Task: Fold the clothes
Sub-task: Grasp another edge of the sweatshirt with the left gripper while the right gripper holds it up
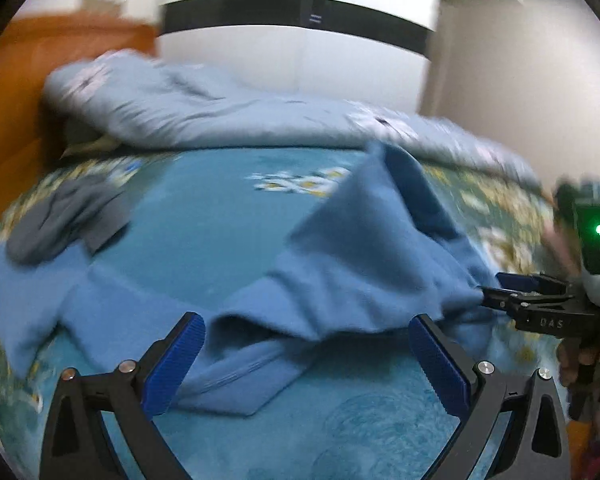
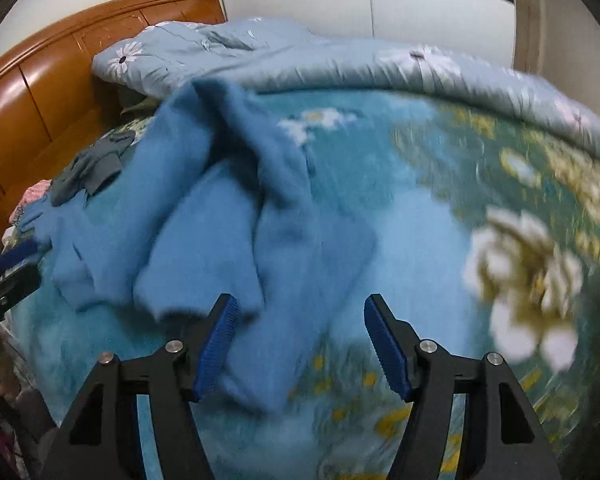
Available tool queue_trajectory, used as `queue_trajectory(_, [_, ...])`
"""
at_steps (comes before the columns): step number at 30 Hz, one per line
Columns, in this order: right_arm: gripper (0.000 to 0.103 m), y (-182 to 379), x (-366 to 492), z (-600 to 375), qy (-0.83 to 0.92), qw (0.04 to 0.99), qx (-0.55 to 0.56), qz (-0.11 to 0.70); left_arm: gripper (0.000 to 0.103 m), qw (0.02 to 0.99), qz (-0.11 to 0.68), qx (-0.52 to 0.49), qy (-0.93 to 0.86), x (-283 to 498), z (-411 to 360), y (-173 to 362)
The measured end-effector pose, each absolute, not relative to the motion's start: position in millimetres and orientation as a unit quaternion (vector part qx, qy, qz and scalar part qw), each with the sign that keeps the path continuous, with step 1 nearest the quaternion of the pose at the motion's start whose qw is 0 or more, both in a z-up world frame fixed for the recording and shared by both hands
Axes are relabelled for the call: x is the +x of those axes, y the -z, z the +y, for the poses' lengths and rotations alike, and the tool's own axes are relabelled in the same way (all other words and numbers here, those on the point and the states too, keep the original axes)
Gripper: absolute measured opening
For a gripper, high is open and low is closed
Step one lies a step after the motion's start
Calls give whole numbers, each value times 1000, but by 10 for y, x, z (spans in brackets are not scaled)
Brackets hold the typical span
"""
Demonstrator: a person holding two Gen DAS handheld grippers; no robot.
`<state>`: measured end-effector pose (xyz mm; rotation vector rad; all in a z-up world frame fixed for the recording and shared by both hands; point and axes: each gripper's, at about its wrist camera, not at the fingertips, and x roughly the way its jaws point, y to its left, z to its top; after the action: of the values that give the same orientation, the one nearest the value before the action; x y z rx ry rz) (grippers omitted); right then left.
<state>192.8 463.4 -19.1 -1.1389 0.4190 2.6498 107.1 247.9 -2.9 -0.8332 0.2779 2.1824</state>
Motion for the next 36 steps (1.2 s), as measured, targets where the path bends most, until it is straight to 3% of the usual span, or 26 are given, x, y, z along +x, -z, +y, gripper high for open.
queue_trajectory(4, [68, 403, 2246, 4668, -897, 124, -388, 170, 103, 384, 162, -320, -851, 1148, 2717, 106])
queue_trajectory(12, [66, 217, 2099, 4613, -916, 108, -354, 153, 103, 339, 197, -350, -851, 989, 2724, 289])
queue_trajectory(14, [47, 166, 2056, 4599, -921, 104, -346, 148, 103, 331, 204, -350, -852, 995, 2723, 319])
queue_trajectory(16, [39, 116, 2014, 4584, -925, 100, -337, 144, 103, 328, 207, -350, -853, 969, 2731, 330])
queue_trajectory(19, [8, 39, 1950, 4562, -932, 93, -323, 137, 103, 324, 208, -350, -854, 915, 2749, 334])
queue_trajectory(25, [7, -288, 2002, 4624, -947, 88, -268, 152, 97, 330, 179, -341, -862, 798, 2752, 215])
queue_trajectory(31, [7, -881, 2240, 4510, -971, 79, -198, 111, 74, 364, 124, -329, -863, 742, 2706, -54])
queue_trajectory(34, [7, -1073, 2317, 4418, -976, 89, -185, 75, 28, 380, 104, -326, -860, 752, 2680, -182])
queue_trajectory(36, [7, -1092, 2335, 4416, -974, 100, -191, 65, 12, 387, 88, -326, -858, 755, 2631, -266])
